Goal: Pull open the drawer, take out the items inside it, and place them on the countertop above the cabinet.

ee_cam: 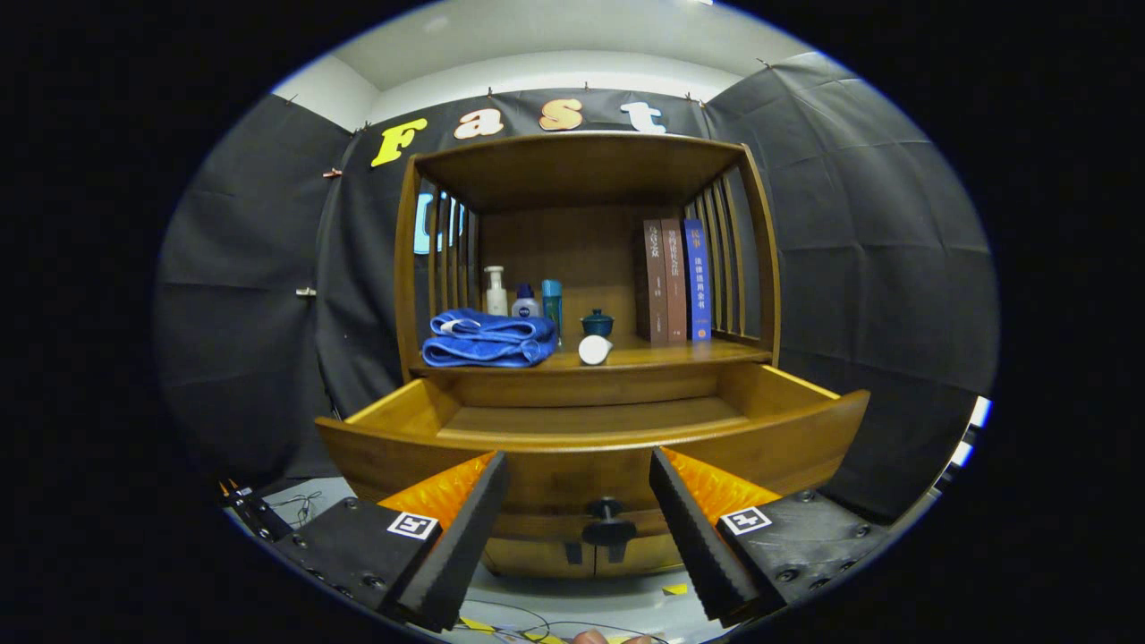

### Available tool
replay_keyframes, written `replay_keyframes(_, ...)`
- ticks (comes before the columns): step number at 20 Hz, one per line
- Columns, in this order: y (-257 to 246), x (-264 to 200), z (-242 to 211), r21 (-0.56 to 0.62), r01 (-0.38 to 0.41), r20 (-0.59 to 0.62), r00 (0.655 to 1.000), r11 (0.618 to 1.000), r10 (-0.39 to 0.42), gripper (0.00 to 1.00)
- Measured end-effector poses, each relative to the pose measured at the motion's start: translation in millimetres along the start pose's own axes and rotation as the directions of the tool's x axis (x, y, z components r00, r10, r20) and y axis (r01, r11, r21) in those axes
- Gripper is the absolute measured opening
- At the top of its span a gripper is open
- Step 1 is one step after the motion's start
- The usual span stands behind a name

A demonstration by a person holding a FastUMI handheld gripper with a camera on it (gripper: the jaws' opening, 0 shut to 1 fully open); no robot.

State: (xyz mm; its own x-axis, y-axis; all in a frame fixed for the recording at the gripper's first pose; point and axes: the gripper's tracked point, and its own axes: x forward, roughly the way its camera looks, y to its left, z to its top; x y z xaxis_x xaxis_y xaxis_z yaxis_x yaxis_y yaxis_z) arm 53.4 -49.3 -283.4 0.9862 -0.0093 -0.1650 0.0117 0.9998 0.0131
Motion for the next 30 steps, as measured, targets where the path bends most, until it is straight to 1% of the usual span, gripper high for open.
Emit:
replay_keyframes(3, -6, 13, -27, -0.007, 0.010, -0.042, 0.999, 1.000, -0.011, 0.99)
replay_keyframes(7, -14, 31, -43, -0.049, 0.015, -0.040, 0.999, 0.999, -0.017, 0.99)
replay_keyframes(9, -15, 38, -45, -0.038, 0.011, -0.046, 0.999, 0.999, -0.012, 0.99)
replay_keyframes(13, -16, 38, -43, -0.052, 0.011, -0.007, 1.000, 0.999, -0.011, 0.99)
replay_keyframes(17, -14, 49, -37, -0.046, 0.013, -0.012, 1.000, 0.999, -0.013, 0.99)
replay_keyframes(23, -13, 97, -24, -0.085, 0.014, 0.013, 1.000, 0.996, -0.013, 0.99)
replay_keyframes(30, -12, 155, -19, -0.085, 0.017, 0.003, 1.000, 0.996, -0.017, 0.99)
